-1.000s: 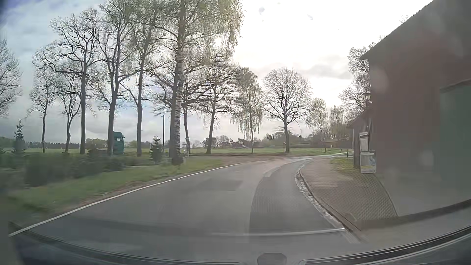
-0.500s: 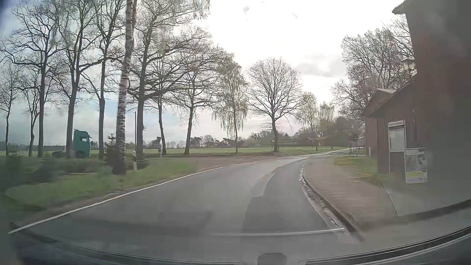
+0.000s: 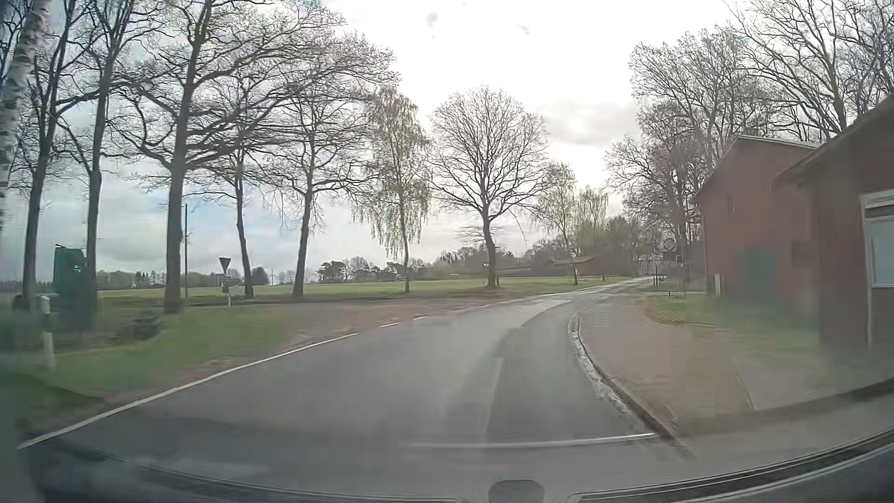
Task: Follow the waypoints while adhering to traffic rules and regulations
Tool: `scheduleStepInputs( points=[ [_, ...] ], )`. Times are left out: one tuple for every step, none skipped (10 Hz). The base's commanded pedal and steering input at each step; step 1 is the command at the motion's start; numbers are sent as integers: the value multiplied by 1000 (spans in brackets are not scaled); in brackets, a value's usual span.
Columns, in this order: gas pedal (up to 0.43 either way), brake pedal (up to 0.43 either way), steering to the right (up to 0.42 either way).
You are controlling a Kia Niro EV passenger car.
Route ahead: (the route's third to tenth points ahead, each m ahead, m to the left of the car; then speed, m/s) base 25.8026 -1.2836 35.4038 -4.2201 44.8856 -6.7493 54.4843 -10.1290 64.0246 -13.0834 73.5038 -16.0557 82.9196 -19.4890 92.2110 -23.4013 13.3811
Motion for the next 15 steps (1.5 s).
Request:
scheduleStepInputs(
  points=[
    [177,6,51],
    [177,0,51],
    [177,0,51],
    [189,0,51],
    [189,0,51],
    [197,0,51],
    [197,0,51],
    [197,0,51],
    [197,0,50],
    [197,6,50],
    [197,0,50],
    [197,0,50],
    [197,0,50],
    [197,0,50],
    [197,0,50]
  ],
)
